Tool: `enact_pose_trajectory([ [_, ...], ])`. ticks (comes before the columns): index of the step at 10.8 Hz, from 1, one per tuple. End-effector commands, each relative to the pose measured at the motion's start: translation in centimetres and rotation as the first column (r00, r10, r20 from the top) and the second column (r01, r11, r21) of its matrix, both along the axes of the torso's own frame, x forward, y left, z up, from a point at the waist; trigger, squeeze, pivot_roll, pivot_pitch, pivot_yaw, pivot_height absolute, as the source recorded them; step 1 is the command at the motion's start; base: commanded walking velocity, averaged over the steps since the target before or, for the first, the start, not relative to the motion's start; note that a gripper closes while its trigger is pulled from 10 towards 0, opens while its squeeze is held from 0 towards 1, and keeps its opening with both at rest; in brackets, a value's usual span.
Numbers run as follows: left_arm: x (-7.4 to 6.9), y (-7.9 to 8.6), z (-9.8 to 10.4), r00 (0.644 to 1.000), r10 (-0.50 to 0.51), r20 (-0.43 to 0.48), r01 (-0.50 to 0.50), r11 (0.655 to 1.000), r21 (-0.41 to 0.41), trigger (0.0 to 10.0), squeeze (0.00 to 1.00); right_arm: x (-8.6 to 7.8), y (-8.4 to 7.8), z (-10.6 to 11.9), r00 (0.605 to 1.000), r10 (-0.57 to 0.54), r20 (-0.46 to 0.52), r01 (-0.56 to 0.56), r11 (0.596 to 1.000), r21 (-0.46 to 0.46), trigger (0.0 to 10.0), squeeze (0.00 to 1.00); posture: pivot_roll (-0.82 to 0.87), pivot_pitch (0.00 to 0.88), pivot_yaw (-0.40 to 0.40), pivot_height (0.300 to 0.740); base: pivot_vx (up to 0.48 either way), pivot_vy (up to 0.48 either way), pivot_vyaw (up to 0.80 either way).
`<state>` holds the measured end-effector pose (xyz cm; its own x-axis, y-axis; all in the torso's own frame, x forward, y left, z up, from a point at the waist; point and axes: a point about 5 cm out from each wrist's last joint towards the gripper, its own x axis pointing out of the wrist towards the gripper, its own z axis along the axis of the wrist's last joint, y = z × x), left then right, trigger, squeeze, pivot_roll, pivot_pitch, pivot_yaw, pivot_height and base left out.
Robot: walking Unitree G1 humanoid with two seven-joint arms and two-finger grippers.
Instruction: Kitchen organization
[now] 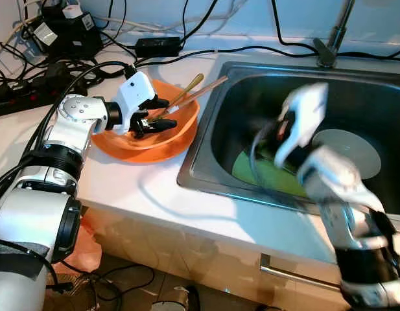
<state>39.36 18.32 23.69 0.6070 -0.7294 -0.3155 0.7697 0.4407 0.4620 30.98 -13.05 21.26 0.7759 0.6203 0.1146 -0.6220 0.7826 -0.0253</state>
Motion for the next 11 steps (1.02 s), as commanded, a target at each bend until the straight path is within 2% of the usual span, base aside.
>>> enact_pose_trajectory([
  [1,0.1,0.5,1.0,1.0,0.013,0.022,-0.013,1.0,0.016,10.0,0.0,-0.6,0.5,0.5,0.998,0.063,0.015,-0.062,0.998,-0.019,10.0,0.0,0.04,0.095,0.14,0.74,0.0,0.0,0.0],
  [5,0.1,0.4,1.1,1.0,0.006,0.019,-0.007,1.0,0.02,10.0,0.0,-1.2,-0.5,0.6,0.994,0.11,0.001,-0.109,0.989,-0.103,10.0,0.0,0.04,0.096,0.139,0.74,0.0,0.0,0.0],
  [8,0.2,0.0,1.1,1.0,-0.011,0.004,0.011,0.999,0.047,10.0,0.0,-1.5,-0.5,0.7,0.991,0.131,0.003,-0.129,0.985,-0.114,10.0,0.0,0.04,0.101,0.149,0.74,0.0,0.0,0.0],
  [11,0.1,-0.1,0.6,0.999,-0.033,-0.036,0.036,0.994,0.106,10.0,0.0,-2.4,-0.1,0.3,0.983,0.182,-0.019,-0.183,0.976,-0.116,10.0,0.0,0.04,0.108,0.161,0.74,0.0,0.0,0.0],
])
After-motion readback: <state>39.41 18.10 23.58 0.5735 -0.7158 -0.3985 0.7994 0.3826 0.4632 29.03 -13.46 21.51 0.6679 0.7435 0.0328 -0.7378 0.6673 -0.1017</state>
